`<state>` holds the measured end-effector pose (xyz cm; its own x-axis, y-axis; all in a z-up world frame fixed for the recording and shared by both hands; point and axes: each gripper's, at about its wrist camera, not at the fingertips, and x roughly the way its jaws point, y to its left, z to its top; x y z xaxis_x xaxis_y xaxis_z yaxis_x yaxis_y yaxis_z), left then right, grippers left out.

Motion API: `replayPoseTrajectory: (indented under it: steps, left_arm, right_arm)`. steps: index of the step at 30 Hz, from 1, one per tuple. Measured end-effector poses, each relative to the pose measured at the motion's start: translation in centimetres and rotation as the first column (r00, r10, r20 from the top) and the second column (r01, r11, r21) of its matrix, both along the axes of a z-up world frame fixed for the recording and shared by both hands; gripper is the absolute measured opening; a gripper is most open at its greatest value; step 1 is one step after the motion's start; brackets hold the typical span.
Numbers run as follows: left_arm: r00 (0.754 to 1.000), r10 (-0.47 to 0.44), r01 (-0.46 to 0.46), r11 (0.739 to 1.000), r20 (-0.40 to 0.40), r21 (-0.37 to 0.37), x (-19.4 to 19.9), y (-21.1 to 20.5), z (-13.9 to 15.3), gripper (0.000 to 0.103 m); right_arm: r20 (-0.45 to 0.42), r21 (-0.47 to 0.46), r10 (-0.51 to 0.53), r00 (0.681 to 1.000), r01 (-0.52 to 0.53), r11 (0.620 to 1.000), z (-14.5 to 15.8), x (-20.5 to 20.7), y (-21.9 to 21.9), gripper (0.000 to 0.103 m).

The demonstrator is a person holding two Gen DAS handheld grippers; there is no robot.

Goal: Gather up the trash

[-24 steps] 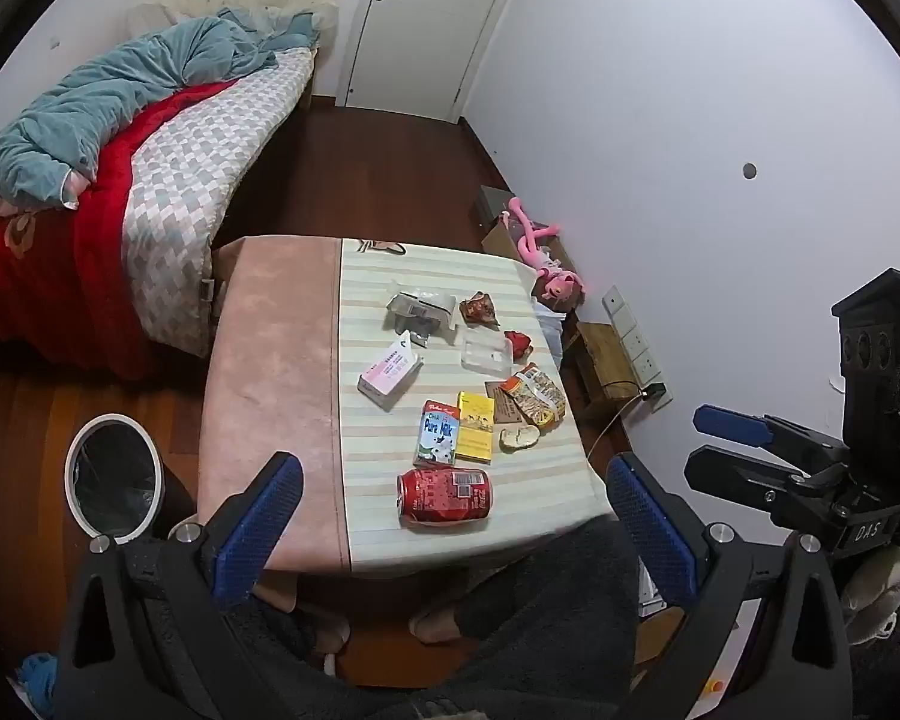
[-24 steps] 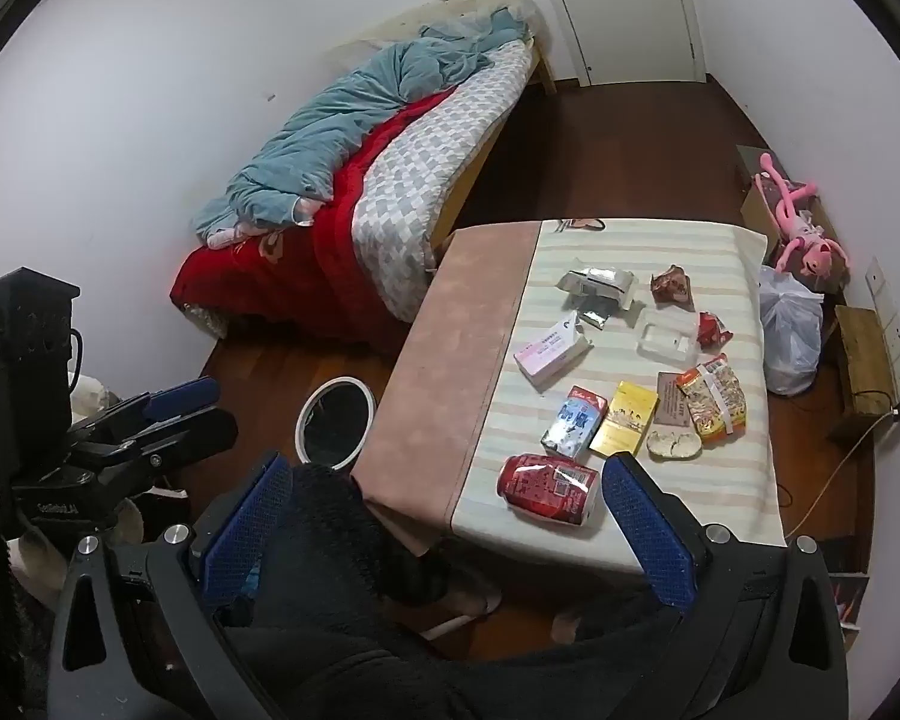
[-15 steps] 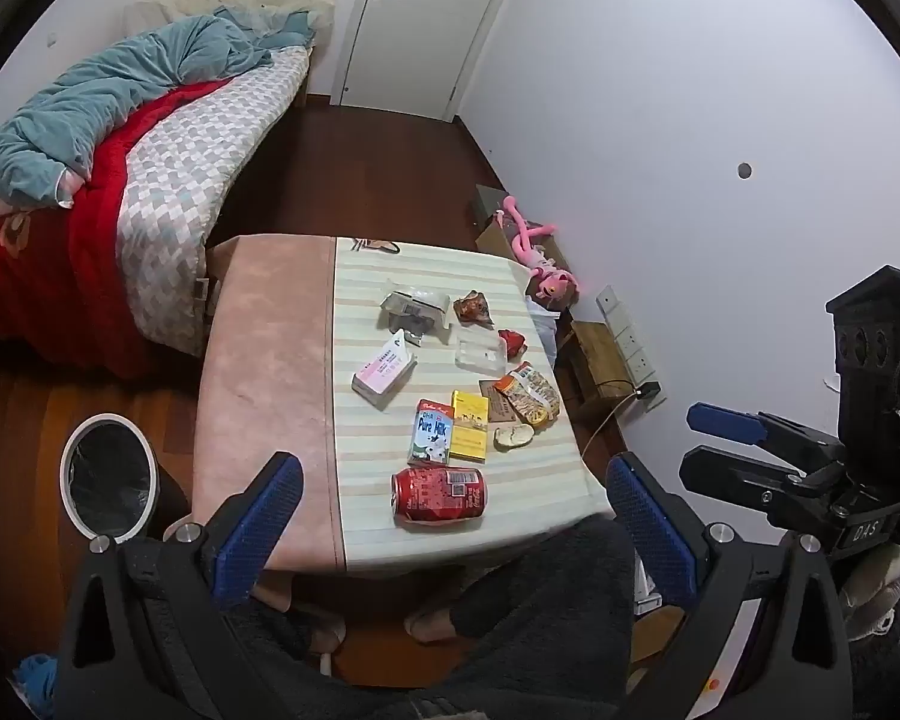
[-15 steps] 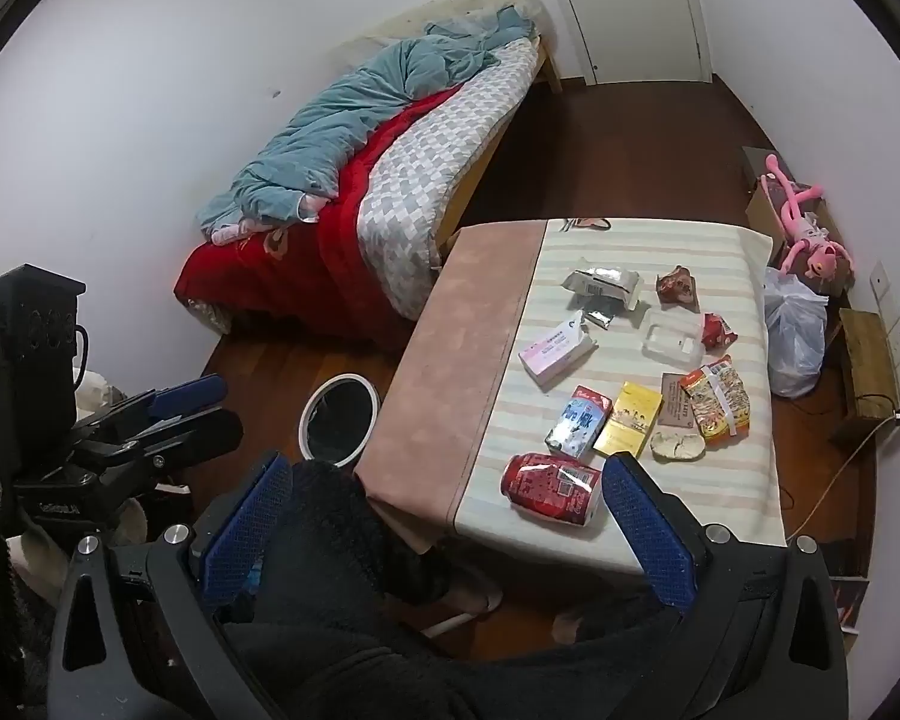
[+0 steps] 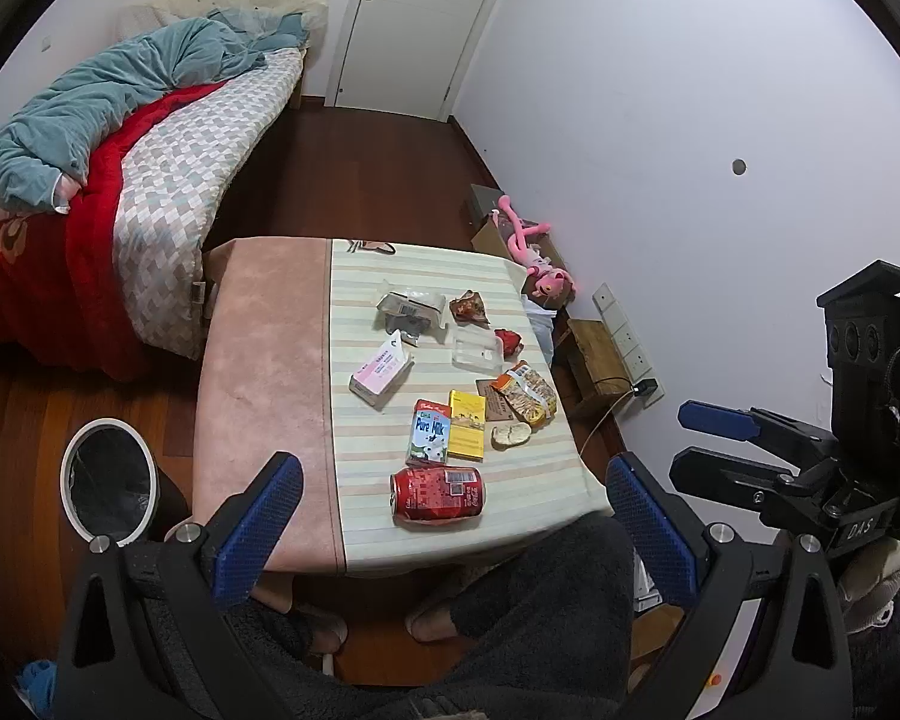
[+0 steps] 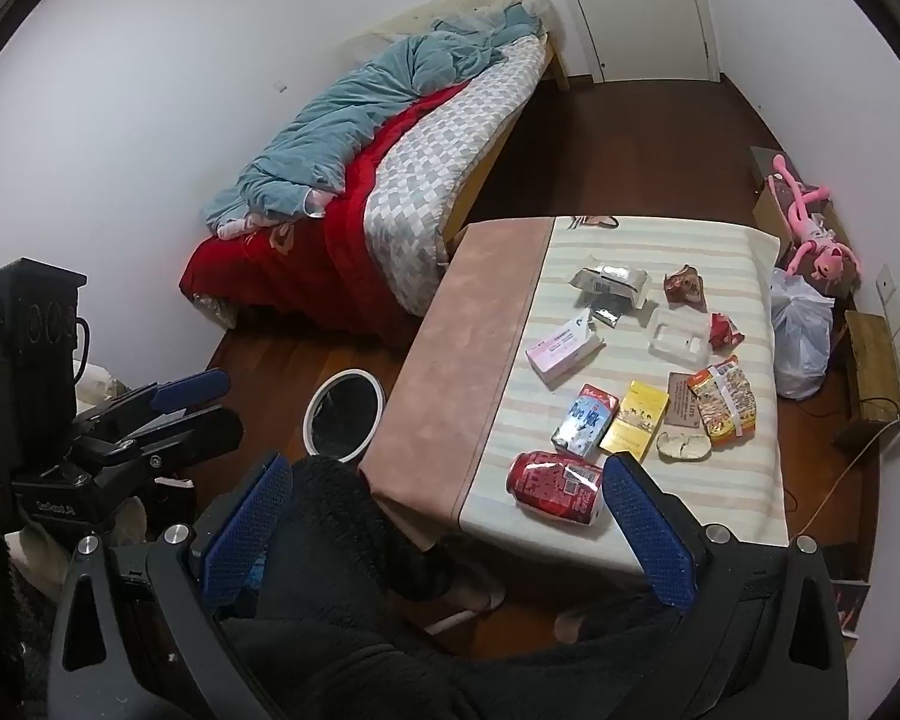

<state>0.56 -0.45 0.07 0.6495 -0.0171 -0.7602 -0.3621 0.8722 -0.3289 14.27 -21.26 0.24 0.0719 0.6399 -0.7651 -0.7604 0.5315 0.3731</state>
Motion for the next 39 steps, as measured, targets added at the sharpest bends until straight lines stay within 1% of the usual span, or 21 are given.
replayPoseTrajectory:
  steps: [39]
  left_arm:
    - [1.0,-0.016,0.016,1.0,0.009,0.002,0.2,-0.46,0.22,0.103]
  right_arm:
    - [0.005,0.003,0.0,1.0,0.0,1.0,0.37,0.03,-0.07,0.103]
